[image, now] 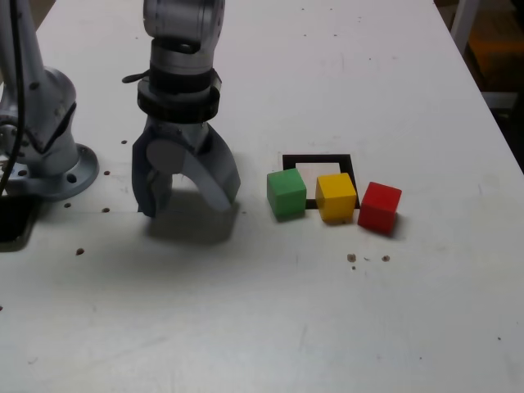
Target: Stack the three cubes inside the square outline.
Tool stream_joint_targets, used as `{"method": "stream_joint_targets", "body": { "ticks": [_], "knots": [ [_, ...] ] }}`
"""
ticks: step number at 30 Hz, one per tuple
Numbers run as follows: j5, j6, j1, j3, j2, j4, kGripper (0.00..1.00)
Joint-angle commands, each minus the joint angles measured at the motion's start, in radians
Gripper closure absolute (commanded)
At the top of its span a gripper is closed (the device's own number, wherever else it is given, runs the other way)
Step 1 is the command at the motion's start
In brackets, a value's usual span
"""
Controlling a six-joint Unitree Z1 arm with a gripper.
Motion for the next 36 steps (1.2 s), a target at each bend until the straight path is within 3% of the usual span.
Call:
{"method": "stream_joint_targets", "body": {
  "ticks": [1,10,16,20,24,29,36],
  "knots": [
    [0.001,0.001,0.006,0.012,0.005,-0.012,0.13],
    [0.047,-0.015,0.02,0.011,0.002,-0.045,0.13],
    [0.136,-0.08,0.021,-0.038,-0.01,-0.001,0.13],
    [0.239,-0.164,0.025,-0.117,-0.023,0.122,0.13],
    [0.353,-0.269,0.026,-0.269,-0.044,0.349,0.13],
    [0.393,-0.324,0.026,-0.403,-0.049,0.496,0.13],
    [0.397,-0.365,0.025,-0.538,-0.039,0.596,0.13]
  ]
}}
